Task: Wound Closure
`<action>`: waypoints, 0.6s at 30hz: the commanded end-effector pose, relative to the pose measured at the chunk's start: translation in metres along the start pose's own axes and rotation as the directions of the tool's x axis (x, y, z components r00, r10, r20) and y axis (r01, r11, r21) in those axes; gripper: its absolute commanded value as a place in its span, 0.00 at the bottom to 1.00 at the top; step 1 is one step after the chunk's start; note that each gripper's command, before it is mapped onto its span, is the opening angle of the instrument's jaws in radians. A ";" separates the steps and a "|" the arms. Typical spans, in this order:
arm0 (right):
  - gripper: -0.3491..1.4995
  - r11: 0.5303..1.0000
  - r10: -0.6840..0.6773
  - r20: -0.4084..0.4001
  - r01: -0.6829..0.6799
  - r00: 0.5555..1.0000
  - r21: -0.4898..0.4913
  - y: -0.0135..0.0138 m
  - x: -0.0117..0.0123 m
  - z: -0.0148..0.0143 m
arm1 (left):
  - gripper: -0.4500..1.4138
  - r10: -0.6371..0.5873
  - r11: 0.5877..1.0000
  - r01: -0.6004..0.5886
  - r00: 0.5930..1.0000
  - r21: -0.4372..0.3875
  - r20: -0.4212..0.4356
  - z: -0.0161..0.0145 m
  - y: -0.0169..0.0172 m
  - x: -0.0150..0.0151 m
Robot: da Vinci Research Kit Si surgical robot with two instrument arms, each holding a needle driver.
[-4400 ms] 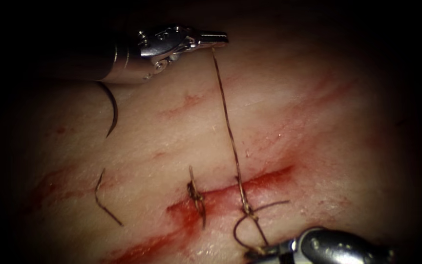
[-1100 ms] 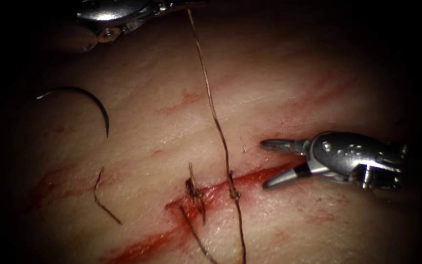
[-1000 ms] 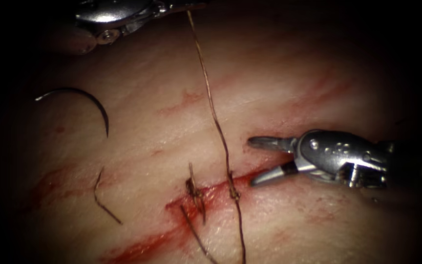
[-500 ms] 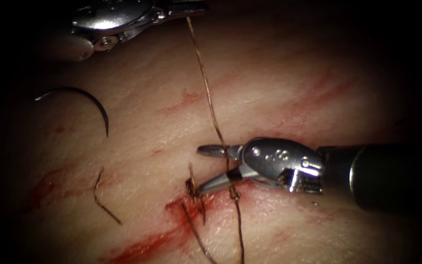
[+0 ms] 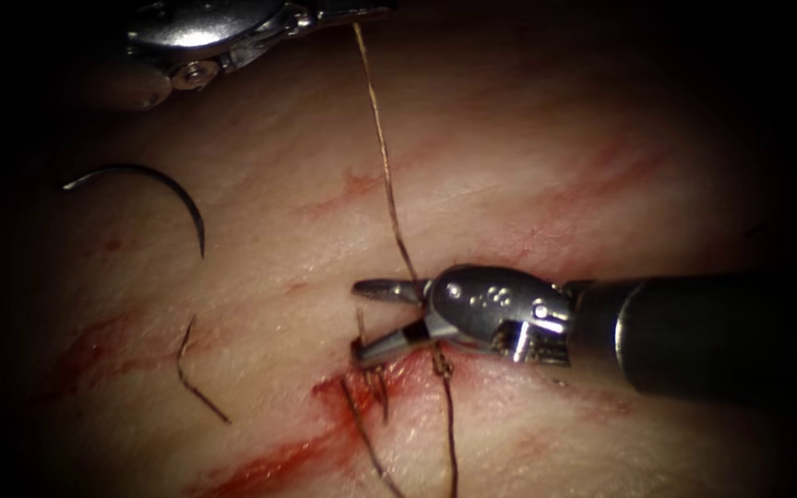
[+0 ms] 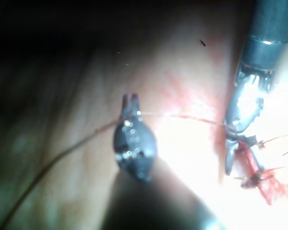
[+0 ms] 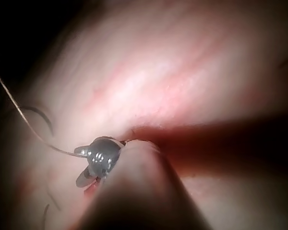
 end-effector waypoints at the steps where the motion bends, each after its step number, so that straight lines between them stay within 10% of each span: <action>1: 0.90 1.000 0.000 -0.001 0.000 1.000 0.003 0.0000 -0.0003 0.0010 | 0.00 0.001 1.000 -0.001 1.000 -0.001 0.000 0.0006 -0.0001 -0.0004; 13: 0.79 1.000 -0.001 -0.019 0.001 1.000 0.012 0.0005 -0.0005 0.0007 | 0.00 0.001 1.000 -0.001 1.000 -0.005 -0.004 0.0007 0.0000 -0.0004; 17: 0.48 1.000 -0.013 -0.030 0.014 0.999 0.027 0.0004 -0.0005 0.0005 | 0.00 0.001 1.000 -0.001 1.000 -0.005 -0.004 0.0008 0.0000 -0.0003; 18: 0.23 0.999 -0.015 -0.033 0.016 0.999 0.028 0.0005 -0.0005 0.0005 | 0.00 0.000 1.000 0.000 1.000 -0.006 -0.005 0.0009 0.0000 -0.0003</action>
